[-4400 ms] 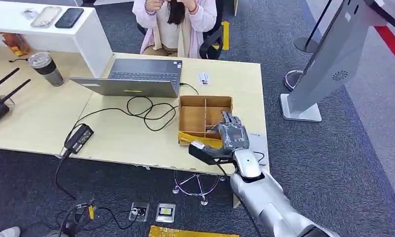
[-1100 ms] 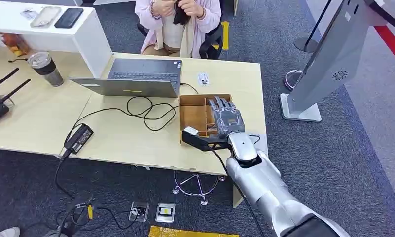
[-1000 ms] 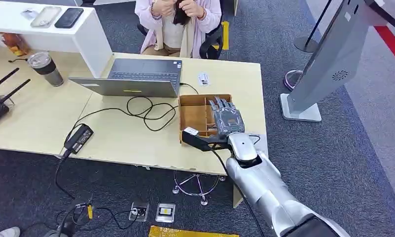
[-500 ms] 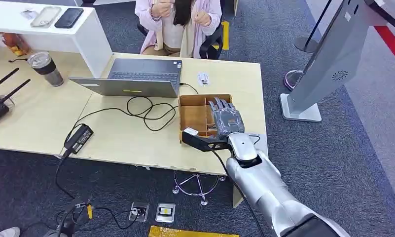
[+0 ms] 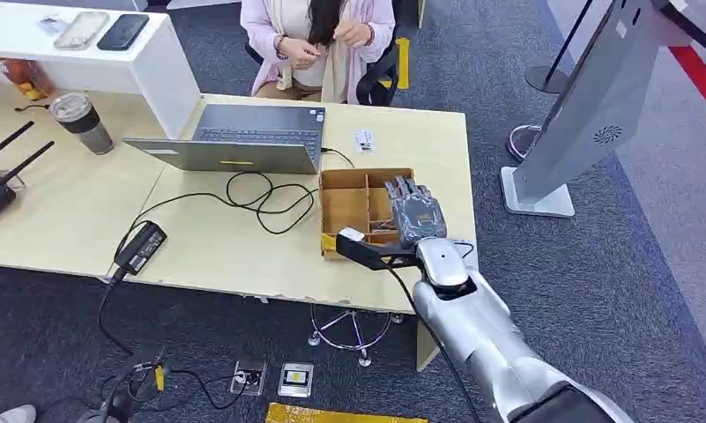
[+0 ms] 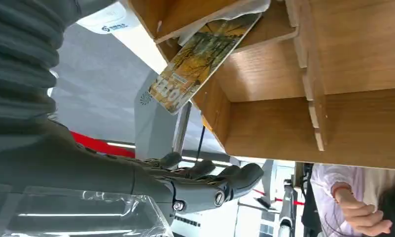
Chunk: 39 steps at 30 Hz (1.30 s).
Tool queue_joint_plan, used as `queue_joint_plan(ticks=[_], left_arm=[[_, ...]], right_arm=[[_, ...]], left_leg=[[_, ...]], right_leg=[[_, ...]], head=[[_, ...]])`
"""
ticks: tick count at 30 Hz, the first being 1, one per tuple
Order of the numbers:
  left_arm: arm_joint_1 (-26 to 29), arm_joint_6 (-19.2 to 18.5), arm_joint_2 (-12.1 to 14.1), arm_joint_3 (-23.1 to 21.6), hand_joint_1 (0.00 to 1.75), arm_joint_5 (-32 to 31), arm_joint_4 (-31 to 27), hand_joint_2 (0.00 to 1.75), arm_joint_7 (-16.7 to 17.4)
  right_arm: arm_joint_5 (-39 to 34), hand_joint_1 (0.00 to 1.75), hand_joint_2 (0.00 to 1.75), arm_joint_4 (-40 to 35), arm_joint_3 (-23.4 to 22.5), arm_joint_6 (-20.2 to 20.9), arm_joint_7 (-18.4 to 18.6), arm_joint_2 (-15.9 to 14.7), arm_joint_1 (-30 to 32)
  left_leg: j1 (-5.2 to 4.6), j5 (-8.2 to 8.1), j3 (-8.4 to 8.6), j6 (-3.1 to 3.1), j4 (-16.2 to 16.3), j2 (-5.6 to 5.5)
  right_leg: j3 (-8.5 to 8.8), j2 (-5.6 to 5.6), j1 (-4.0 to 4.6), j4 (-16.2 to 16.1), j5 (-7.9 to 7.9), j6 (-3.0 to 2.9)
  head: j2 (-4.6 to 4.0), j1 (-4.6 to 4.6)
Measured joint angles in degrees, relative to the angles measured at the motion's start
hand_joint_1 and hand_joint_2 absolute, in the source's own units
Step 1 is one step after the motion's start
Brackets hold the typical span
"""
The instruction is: Pass the card to the sensor for recognition and then transmit it.
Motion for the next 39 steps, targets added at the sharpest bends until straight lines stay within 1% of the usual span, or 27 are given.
queue_joint_plan(ticks=[3,5,7,8,9,10,11,12,13,14,15,16,17,18,20,21,22,24,25,27,28,30,31,32,33,35,39], left_arm=[[0.0,0.0,0.0,0.0,0.0,-0.2,0.0,0.0,0.0],[0.0,-0.3,0.0,0.0,0.0,-0.5,0.0,0.0,0.0],[-0.1,-0.7,0.0,0.0,0.0,-0.6,0.0,0.0,0.0],[-0.1,-0.8,0.0,0.0,0.0,-0.7,0.0,0.0,0.1],[-0.2,-0.8,0.0,0.0,0.0,-0.7,0.0,0.0,0.1],[-0.2,-0.8,0.0,0.0,0.0,-0.9,0.0,0.0,0.1],[-0.2,-0.9,0.0,0.0,0.0,-1.0,0.0,0.0,0.2],[-0.3,-0.9,0.0,0.0,0.0,-1.1,0.0,0.0,0.2],[-0.3,-0.9,0.0,0.0,0.0,-1.2,0.0,0.0,0.2],[-0.3,-0.9,0.0,0.0,0.0,-1.3,0.0,0.0,0.2],[-0.3,-0.9,0.0,0.0,0.0,-1.4,-0.1,0.0,0.2],[-0.3,-1.0,0.0,0.0,0.0,-1.4,-0.1,0.0,0.2],[-0.3,-1.2,0.0,0.0,0.0,-1.5,-0.2,0.0,0.2],[-0.3,-1.4,0.0,0.0,0.0,-1.6,-0.3,0.0,0.2],[-0.3,-1.8,0.0,0.0,0.0,-1.7,-0.3,0.0,0.3],[-0.3,-1.9,0.0,0.0,0.0,-1.7,-0.3,0.0,0.3],[-0.3,-1.9,0.0,0.0,0.0,-1.8,-0.3,0.0,0.3],[-0.3,-1.9,0.0,0.0,0.0,-1.8,-0.3,0.0,0.4],[-0.3,-1.9,0.0,0.0,0.0,-1.9,-0.4,0.0,0.4],[-0.4,-1.9,0.0,0.0,0.0,-2.0,-0.4,0.0,0.5],[-0.4,-1.9,0.0,0.0,0.0,-2.0,-0.4,0.0,0.5],[-0.4,-1.9,0.0,0.0,0.0,-2.2,-0.5,0.0,0.6],[-0.4,-1.9,0.0,0.0,0.0,-2.2,-0.5,0.0,0.6],[-0.4,-1.9,0.0,0.0,0.0,-2.2,-0.5,0.0,0.6],[-0.5,-1.9,0.0,0.0,0.0,-2.2,-0.5,0.0,0.6],[-0.5,-1.9,0.0,0.0,0.0,-2.3,-0.6,0.0,0.6],[-0.6,-1.9,0.0,0.0,0.0,-2.4,-0.8,0.0,0.7]], right_arm=[[0.0,0.16,1.75,0.1,0.0,0.0,0.0,-0.3,0.0],[0.0,0.14,1.75,0.1,0.0,0.0,0.0,-0.5,0.0],[0.0,0.31,1.75,0.1,0.0,0.0,0.1,-0.7,0.0],[0.0,0.31,1.75,0.1,0.0,0.0,0.1,-0.8,0.0],[0.0,0.24,1.75,0.1,0.0,0.0,0.1,-0.9,0.0],[0.0,0.37,1.75,0.1,0.0,-0.1,0.1,-1.0,0.0],[0.0,0.37,1.75,0.1,0.0,-0.1,0.1,-1.1,0.0],[0.0,0.52,1.75,0.1,0.0,-0.1,0.1,-1.1,0.0],[0.0,0.98,1.75,0.1,0.0,-0.1,0.1,-1.2,0.1],[0.0,1.26,1.75,0.1,0.0,-0.2,0.1,-1.2,0.1],[0.0,1.45,1.75,0.1,0.0,-0.2,0.1,-1.3,0.1],[0.1,1.41,1.75,0.1,0.0,-0.2,0.1,-1.3,0.1],[0.1,1.13,1.75,0.1,0.0,-0.2,0.1,-1.4,0.1],[0.1,0.91,1.75,0.1,0.0,-0.2,0.1,-1.5,0.1],[0.1,0.84,1.75,0.1,0.0,-0.2,0.1,-1.6,0.1],[0.2,0.77,1.75,0.1,0.0,-0.2,0.1,-1.7,0.1],[0.2,0.79,1.75,0.1,0.0,-0.2,0.1,-1.7,0.1],[0.2,0.73,1.75,0.1,0.0,-0.2,0.1,-1.8,0.1],[0.2,0.87,1.75,0.1,0.0,-0.2,0.1,-1.9,0.1],[0.2,0.91,1.75,0.1,0.0,-0.2,0.1,-1.9,0.2],[0.2,0.98,1.75,0.1,0.0,-0.2,0.1,-1.9,0.2],[0.2,1.03,1.75,0.1,0.0,-0.2,0.1,-1.9,0.4],[0.2,1.38,1.75,0.1,0.0,-0.2,0.2,-1.9,0.4],[0.2,1.5,1.75,0.1,0.0,-0.2,0.2,-1.9,0.5],[0.2,1.5,1.75,0.1,0.0,-0.2,0.2,-1.9,0.5],[0.2,1.75,1.75,0.1,0.0,-0.1,0.5,-1.9,0.7],[0.2,1.75,1.75,0.1,0.0,-0.1,0.7,-1.9,1.0]], left_leg=[[0.0,0.0,0.0,0.0,0.0,0.0],[0.0,0.0,0.0,0.0,0.0,0.0],[0.0,0.0,0.0,0.0,0.0,0.0],[0.0,0.0,0.0,0.0,0.0,0.0],[0.0,0.0,0.0,0.0,0.0,0.01],[0.0,0.0,0.0,0.0,0.0,0.01],[0.0,0.0,0.0,0.0,0.0,0.01],[0.0,0.0,0.0,0.0,0.0,0.01],[0.0,0.0,0.0,0.0,0.0,0.01],[0.0,0.0,0.0,0.0,0.0,0.01],[0.0,0.0,0.0,0.0,0.0,0.01],[0.0,0.0,0.0,0.0,0.0,0.01],[0.0,0.0,0.0,0.0,0.0,0.01],[0.0,0.0,0.0,0.0,0.0,0.01],[0.0,0.0,0.0,0.0,0.0,0.01],[0.0,0.0,0.0,0.0,0.0,0.02],[0.0,0.0,0.0,0.0,0.0,0.02],[0.0,0.0,0.0,0.0,0.0,0.02],[0.0,0.0,0.0,0.0,0.0,0.02],[0.0,0.0,0.0,0.0,0.0,0.02],[0.0,0.0,0.0,0.0,0.0,0.02],[0.0,0.0,0.0,0.0,0.0,0.01],[0.0,0.0,0.0,0.0,0.0,0.01],[0.0,0.0,0.0,0.0,0.0,0.02],[0.0,0.0,0.0,0.0,0.0,0.02],[0.0,0.0,0.0,0.0,0.0,0.02],[0.0,0.0,0.0,0.0,0.0,0.01]], right_leg=[[0.0,0.0,0.0,0.0,0.0,0.0],[0.0,0.0,0.0,0.0,0.0,0.0],[0.0,0.0,0.0,0.0,0.0,0.0],[0.0,0.0,0.0,0.0,0.0,0.0],[0.0,0.01,0.0,0.0,0.0,0.0],[0.0,0.01,0.0,0.0,0.0,0.0],[0.0,0.01,0.0,0.0,0.0,0.0],[-0.01,0.01,0.0,0.0,0.0,0.0],[0.0,0.01,0.0,0.0,0.0,0.0],[-0.01,0.01,0.0,0.0,0.0,0.0],[-0.01,0.01,0.0,0.0,0.0,0.0],[-0.01,0.01,0.0,0.0,0.0,0.0],[-0.01,0.01,0.0,0.0,0.0,0.0],[-0.01,0.01,0.0,0.0,0.0,0.0],[-0.01,0.01,0.0,0.0,0.0,0.0],[-0.01,0.02,0.0,0.0,0.0,0.0],[-0.01,0.02,0.0,0.0,0.0,0.0],[0.0,0.02,0.0,0.0,0.0,0.0],[0.0,0.02,0.0,0.0,0.0,0.0],[-0.01,0.02,0.0,0.0,0.0,0.0],[0.0,0.02,0.0,0.0,0.0,0.0],[0.0,0.01,0.0,0.0,0.0,0.0],[0.0,0.01,0.0,0.0,0.0,0.0],[0.0,0.01,0.0,0.0,0.0,0.0],[0.0,0.02,0.0,0.0,0.0,0.0],[0.0,0.02,0.0,0.0,0.0,0.0],[0.0,0.01,0.0,0.0,0.0,0.0]], head=[[0.0,-0.02],[0.0,-0.02],[0.0,-0.02],[0.0,-0.02],[0.0,-0.02],[0.0,-0.02],[0.0,-0.02],[0.0,-0.02],[0.0,-0.02],[0.0,-0.02],[0.0,-0.02],[0.0,-0.02],[0.0,-0.02],[0.0,-0.02],[0.0,-0.02],[0.0,-0.02],[0.0,-0.02],[0.0,-0.02],[0.0,-0.02],[0.0,-0.02],[0.0,-0.02],[0.0,-0.02],[0.0,-0.02],[0.0,-0.02],[0.0,-0.02],[0.0,-0.02],[0.0,-0.02]])
